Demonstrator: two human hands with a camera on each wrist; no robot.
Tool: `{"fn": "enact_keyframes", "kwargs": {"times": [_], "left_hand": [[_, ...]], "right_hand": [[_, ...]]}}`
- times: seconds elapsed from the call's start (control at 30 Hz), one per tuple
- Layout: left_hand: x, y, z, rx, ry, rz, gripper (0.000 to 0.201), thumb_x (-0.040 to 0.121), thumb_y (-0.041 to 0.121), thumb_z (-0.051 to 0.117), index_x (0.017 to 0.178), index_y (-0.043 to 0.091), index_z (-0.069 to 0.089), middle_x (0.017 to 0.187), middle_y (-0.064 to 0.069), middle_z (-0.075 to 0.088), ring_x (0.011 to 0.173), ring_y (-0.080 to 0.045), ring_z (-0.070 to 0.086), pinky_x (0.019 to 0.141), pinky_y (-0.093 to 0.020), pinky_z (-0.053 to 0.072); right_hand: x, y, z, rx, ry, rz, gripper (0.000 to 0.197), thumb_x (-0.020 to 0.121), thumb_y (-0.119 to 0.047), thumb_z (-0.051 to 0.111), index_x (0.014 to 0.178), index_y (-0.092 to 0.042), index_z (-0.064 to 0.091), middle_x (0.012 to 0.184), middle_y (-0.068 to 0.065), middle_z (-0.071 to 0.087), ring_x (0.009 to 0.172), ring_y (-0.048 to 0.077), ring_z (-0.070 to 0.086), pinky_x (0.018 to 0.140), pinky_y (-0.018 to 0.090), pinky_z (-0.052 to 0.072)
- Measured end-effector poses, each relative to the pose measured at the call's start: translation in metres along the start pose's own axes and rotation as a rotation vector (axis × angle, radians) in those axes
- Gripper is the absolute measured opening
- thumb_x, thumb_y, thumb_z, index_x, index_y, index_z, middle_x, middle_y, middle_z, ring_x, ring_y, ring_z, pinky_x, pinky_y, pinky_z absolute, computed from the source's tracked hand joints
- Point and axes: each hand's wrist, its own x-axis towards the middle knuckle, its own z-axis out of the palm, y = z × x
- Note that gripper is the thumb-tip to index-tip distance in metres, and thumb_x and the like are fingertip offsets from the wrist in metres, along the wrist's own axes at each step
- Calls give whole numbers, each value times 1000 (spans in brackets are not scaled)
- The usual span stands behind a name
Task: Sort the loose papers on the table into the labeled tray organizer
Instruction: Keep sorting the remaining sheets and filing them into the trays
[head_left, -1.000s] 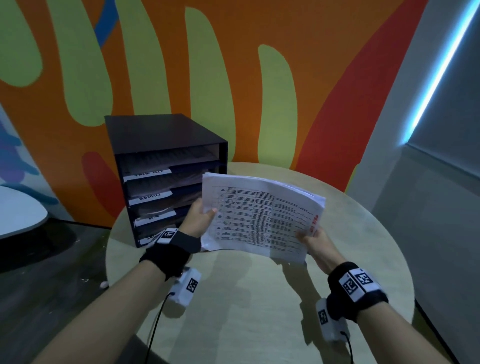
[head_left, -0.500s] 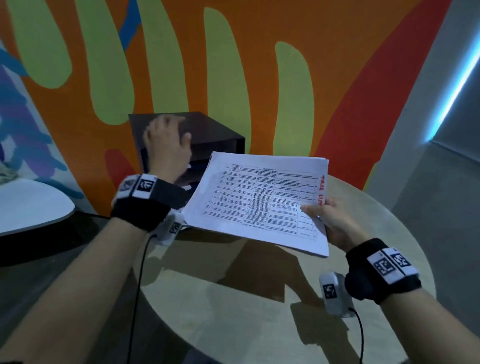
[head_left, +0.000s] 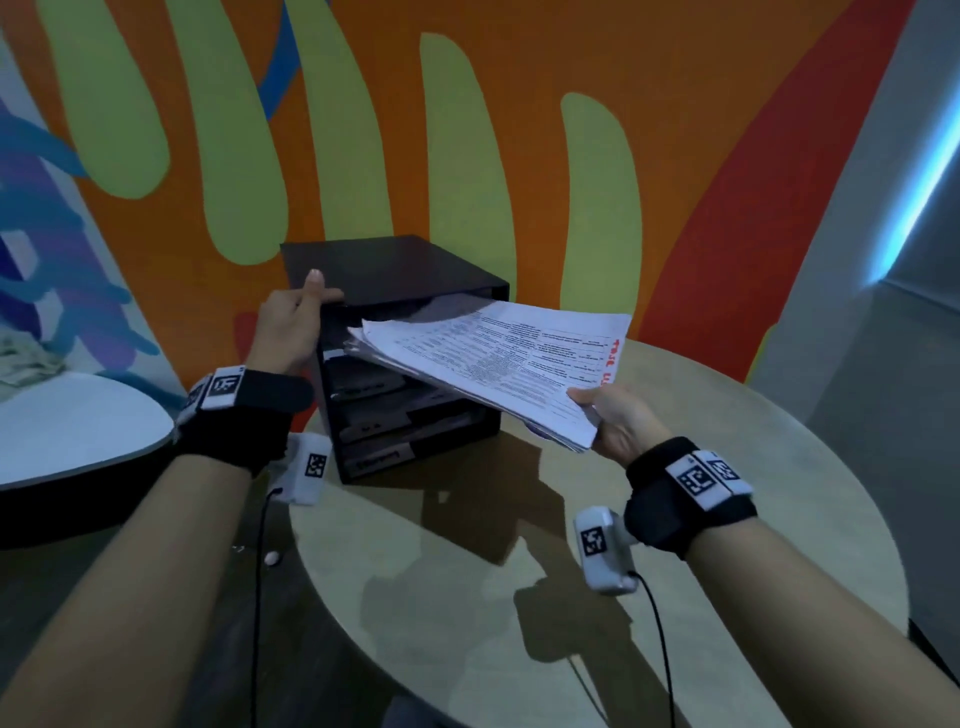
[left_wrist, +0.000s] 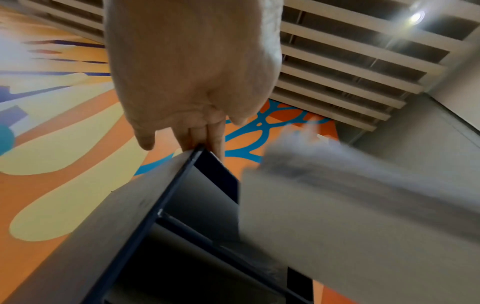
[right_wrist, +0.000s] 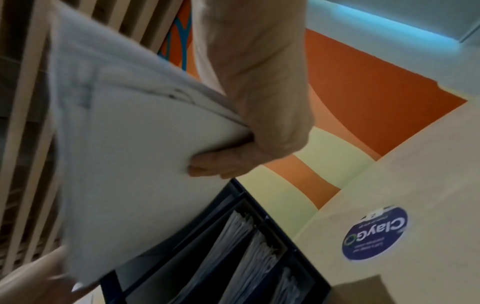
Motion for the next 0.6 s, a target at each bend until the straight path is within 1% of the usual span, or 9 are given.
{"fn": "enact_keyframes", "kwargs": {"times": [0.17, 0.23, 0.27, 0.3, 0.37, 0.4, 0.5, 0.53, 0.6], "left_hand": [[-1, -15, 17, -17, 151, 82, 47, 105, 34, 36, 111, 3, 71, 121, -16, 66, 120, -23, 57, 98, -39, 48], [-1, -22, 24, 11, 205, 123, 45, 104, 33, 37, 110, 5, 72, 118, -13, 68, 117, -23, 59, 96, -37, 48], [0, -25, 26, 26, 230, 137, 45, 104, 33, 36, 109, 6, 72, 116, -11, 69, 115, -23, 60, 95, -36, 48], [0, -26, 28, 45, 256, 150, 45, 104, 33, 36, 108, 7, 73, 114, -10, 70, 113, -23, 61, 93, -35, 48], [-1, -29, 31, 66, 302, 181, 43, 103, 30, 37, 106, 8, 73, 110, -9, 71, 108, -25, 62, 90, -35, 47], [-3, -30, 34, 66, 323, 200, 41, 103, 29, 37, 106, 8, 72, 108, -9, 71, 107, -25, 62, 89, -36, 47], [-5, -31, 38, 90, 373, 263, 37, 103, 24, 39, 103, 9, 72, 104, -9, 71, 103, -26, 62, 87, -44, 50], [-5, -31, 39, 95, 380, 271, 36, 103, 23, 39, 103, 9, 72, 104, -8, 71, 103, -26, 62, 87, -47, 49], [-6, -33, 39, 96, 385, 277, 36, 102, 24, 38, 103, 11, 72, 104, -5, 70, 105, -26, 62, 88, -52, 48]], "right_hand": [[20, 13, 49, 30, 130, -40, 34, 92, 12, 49, 123, 0, 56, 121, 15, 65, 103, 36, 64, 91, 55, 52], [27, 16, 71, 92, 163, -63, 30, 90, 15, 47, 116, 2, 57, 110, 12, 64, 99, 33, 65, 93, 54, 50], [30, 17, 80, 128, 169, -75, 28, 90, 16, 45, 109, 0, 58, 101, 11, 63, 91, 28, 64, 93, 51, 50], [33, 18, 91, 173, 160, -65, 26, 91, 15, 41, 99, -4, 56, 91, 10, 60, 79, 23, 61, 88, 44, 52], [38, 20, 111, 238, 114, -13, 27, 95, 8, 36, 83, -12, 49, 71, 6, 53, 63, 18, 49, 65, 27, 49], [42, 23, 118, 221, 111, -7, 27, 95, 6, 36, 81, -14, 48, 68, 4, 51, 62, 18, 47, 58, 27, 44], [50, 24, 142, -25, 55, -3, 23, 93, 9, 38, 102, -8, 50, 88, 12, 59, 64, 24, 58, 60, 32, 50], [51, 23, 149, -63, 6, 27, 25, 94, 8, 35, 110, -7, 47, 95, 16, 59, 59, 26, 61, 53, 32, 52], [52, 16, 159, -125, -38, 54, 23, 96, 7, 31, 111, -9, 38, 90, 17, 53, 45, 21, 54, 37, 21, 42]]}}
